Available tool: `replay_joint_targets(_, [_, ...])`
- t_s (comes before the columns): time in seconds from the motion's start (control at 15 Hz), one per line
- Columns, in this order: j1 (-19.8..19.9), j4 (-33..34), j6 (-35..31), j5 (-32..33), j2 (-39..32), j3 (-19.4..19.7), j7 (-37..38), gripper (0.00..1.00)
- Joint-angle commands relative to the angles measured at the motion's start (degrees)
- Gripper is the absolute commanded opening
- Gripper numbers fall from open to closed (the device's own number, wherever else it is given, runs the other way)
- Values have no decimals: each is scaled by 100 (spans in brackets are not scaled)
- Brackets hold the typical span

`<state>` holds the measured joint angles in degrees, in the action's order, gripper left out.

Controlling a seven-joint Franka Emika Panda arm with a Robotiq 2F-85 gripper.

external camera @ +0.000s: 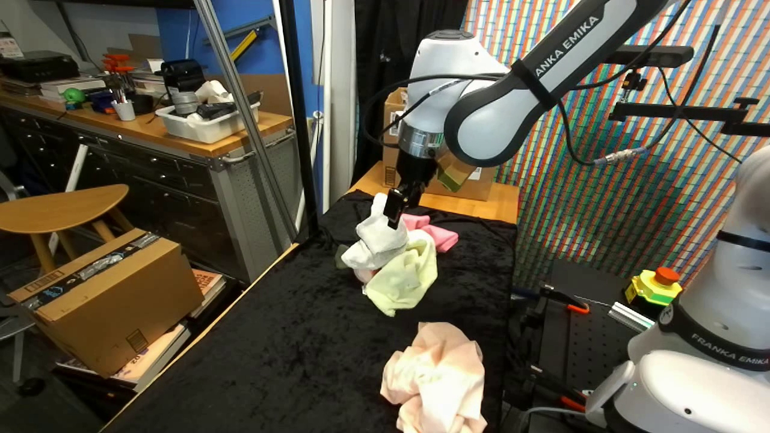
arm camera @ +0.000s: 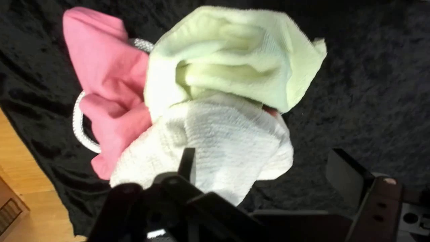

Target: Pile the t-shirts, towels and radish on top of the white rope on the right

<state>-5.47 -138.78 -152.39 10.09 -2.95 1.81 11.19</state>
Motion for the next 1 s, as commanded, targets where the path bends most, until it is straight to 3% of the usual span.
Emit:
replay_joint_targets(0.0, [22,-474,85,-442,334,-322,-573,100])
replay_joint_targets(0.4, [-222,-853,62,-1208,153,-873,-810,100])
replay_joint_targets(0.93, [-528,-672,279,-2190,-489,-1435,-886,100])
